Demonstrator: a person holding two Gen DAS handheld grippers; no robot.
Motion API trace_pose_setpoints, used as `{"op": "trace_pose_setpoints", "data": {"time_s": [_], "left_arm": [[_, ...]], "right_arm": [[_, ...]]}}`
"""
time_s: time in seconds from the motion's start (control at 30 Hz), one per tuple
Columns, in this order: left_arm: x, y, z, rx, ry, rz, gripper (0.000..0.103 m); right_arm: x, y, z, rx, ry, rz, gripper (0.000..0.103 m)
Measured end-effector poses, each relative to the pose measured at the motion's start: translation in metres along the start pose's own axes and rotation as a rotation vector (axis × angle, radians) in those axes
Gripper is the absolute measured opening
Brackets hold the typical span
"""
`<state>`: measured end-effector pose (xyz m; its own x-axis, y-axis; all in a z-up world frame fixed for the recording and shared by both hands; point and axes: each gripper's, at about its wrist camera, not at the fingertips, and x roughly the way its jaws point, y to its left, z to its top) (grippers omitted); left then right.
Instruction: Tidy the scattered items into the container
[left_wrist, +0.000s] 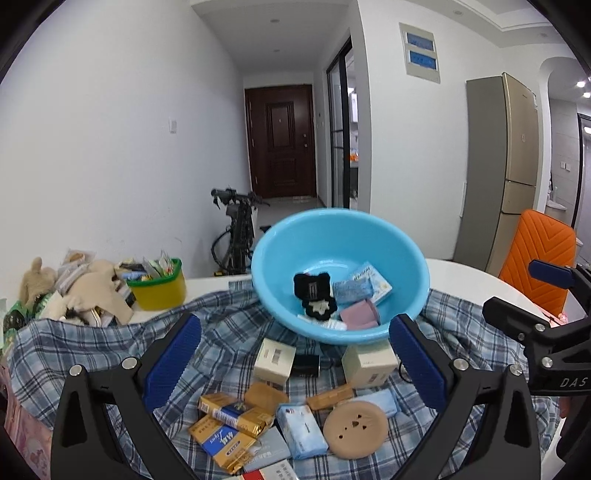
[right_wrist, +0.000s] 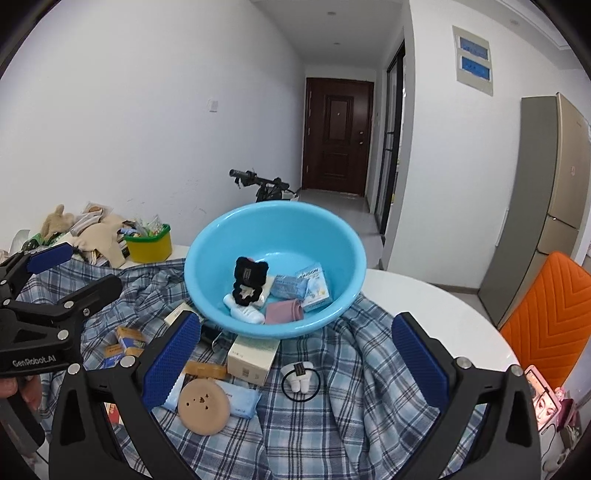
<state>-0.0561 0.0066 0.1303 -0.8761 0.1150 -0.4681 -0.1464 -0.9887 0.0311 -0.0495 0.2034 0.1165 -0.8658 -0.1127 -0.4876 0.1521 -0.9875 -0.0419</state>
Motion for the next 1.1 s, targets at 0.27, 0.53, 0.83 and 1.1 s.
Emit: {"op": "trace_pose_setpoints", "data": {"time_s": [0.27, 0.53, 0.83, 1.1], "left_arm": [[0.022, 0.021, -0.016, -0.015, 0.120, -0.013, 0.103], [0.045, 0.030, -0.048, 0.016, 0.221, 0.005, 0.103], [0.067, 0.003, -0.059, 0.079, 0.207, 0.010, 0.103], [0.109, -0.063, -0.067, 0.124, 0.265, -0.084, 0.103]], "right_arm": [[0.002, 0.009, -0.010, -0.057, 0.033, 0.023, 0.103], [0.012, 0.006, -0.024, -0.047, 0.070, 0.025, 0.103], [0.022, -0.015, -0.037, 0.015, 0.092, -0.020, 0.103], [0.037, -0.040, -0.053, 0.013, 0.130, -0.093, 0.103]]}}
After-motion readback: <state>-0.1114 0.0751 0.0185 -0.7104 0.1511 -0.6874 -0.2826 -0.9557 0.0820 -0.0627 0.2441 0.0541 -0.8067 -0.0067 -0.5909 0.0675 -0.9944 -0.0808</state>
